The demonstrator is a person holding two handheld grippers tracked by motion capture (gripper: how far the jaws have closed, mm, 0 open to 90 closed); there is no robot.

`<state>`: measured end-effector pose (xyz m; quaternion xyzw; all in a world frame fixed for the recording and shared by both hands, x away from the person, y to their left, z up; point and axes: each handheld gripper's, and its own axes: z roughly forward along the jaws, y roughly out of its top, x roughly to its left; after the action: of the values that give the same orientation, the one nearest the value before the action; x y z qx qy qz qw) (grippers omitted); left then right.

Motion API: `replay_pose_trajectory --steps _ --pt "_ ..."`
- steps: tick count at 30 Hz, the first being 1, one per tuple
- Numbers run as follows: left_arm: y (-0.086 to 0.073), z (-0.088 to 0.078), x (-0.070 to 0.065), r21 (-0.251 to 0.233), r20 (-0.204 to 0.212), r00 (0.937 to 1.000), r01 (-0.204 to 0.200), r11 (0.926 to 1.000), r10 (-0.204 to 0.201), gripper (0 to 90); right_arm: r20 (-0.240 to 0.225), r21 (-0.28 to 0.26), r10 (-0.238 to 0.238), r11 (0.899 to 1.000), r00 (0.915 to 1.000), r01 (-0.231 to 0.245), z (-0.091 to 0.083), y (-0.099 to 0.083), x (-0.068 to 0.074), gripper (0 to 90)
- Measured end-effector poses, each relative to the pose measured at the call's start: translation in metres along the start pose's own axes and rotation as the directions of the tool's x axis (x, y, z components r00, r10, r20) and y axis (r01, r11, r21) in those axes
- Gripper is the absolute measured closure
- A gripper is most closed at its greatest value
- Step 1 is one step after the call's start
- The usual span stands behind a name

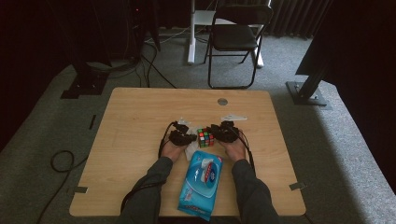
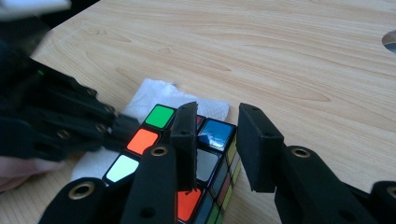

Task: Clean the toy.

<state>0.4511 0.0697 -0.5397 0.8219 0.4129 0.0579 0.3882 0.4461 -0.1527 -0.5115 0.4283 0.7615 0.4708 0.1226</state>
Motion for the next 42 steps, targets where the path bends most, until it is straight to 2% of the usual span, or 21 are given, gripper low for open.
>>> replay_pose_trajectory --steps 1,5,7,10,15,22,25,31,38,40,42 --pt "0.0 0.0 0.001 -0.001 0.004 1.0 0.005 1.0 -0.005 88.1 0.0 0.0 -0.001 1.0 1.0 0.001 0.0 0.0 0.0 68.9" --pt "0.001 0.0 -0.002 0.009 -0.02 0.9996 -0.019 0.9998 0.02 88.1 0.0 -0.001 0.0 1.0 1.0 0.0 0.0 0.0 0.0 68.9" --pt "0.001 -0.002 -0.002 0.005 -0.017 0.9996 -0.024 0.9997 0.024 88.1 0.003 -0.002 -0.002 1.0 1.0 0.002 0.0 0.0 0.0 69.0" --pt "0.002 -0.007 -0.002 -0.016 -0.005 0.9995 -0.032 0.9993 0.032 88.0 0.001 -0.003 -0.003 1.0 1.0 0.003 0.0 0.0 0.0 68.9" --pt "0.006 -0.023 -0.002 -0.078 0.016 0.9994 -0.028 0.9966 0.029 88.1 -0.002 -0.006 -0.003 1.0 1.0 0.003 0.0 -0.001 0.0 68.9" --pt "0.009 -0.038 -0.011 -0.13 0.051 0.9969 -0.053 0.99 0.06 88.0 -0.006 -0.006 0.005 1.0 1.0 -0.005 0.0 -0.001 -0.001 68.8" --pt "0.006 -0.036 -0.013 -0.122 0.051 0.9964 -0.061 0.9907 0.068 88.1 -0.007 -0.005 0.009 1.0 0.9999 -0.009 0.0 -0.001 -0.002 68.8" --pt "0.002 -0.027 -0.013 -0.108 0.052 0.9972 -0.046 0.993 0.052 88.2 -0.009 -0.01 0.015 1.0 0.9998 -0.016 0.0 -0.001 -0.002 68.8" --pt "-0.002 -0.013 -0.009 -0.051 0.022 0.9988 -0.042 0.9978 0.043 88.3 -0.007 -0.009 0.015 1.0 0.9999 -0.016 0.0 -0.001 -0.002 68.9" --pt "-0.003 -0.011 -0.008 -0.044 0.024 0.9992 -0.029 0.9986 0.03 88.4 -0.006 -0.01 0.015 1.0 0.9999 -0.015 0.0 -0.001 -0.002 68.9" --pt "-0.005 -0.006 -0.009 -0.008 0.002 0.9984 -0.057 0.9983 0.057 88.4 -0.006 -0.01 0.015 1.0 0.9999 -0.015 0.0 -0.001 -0.002 68.9"
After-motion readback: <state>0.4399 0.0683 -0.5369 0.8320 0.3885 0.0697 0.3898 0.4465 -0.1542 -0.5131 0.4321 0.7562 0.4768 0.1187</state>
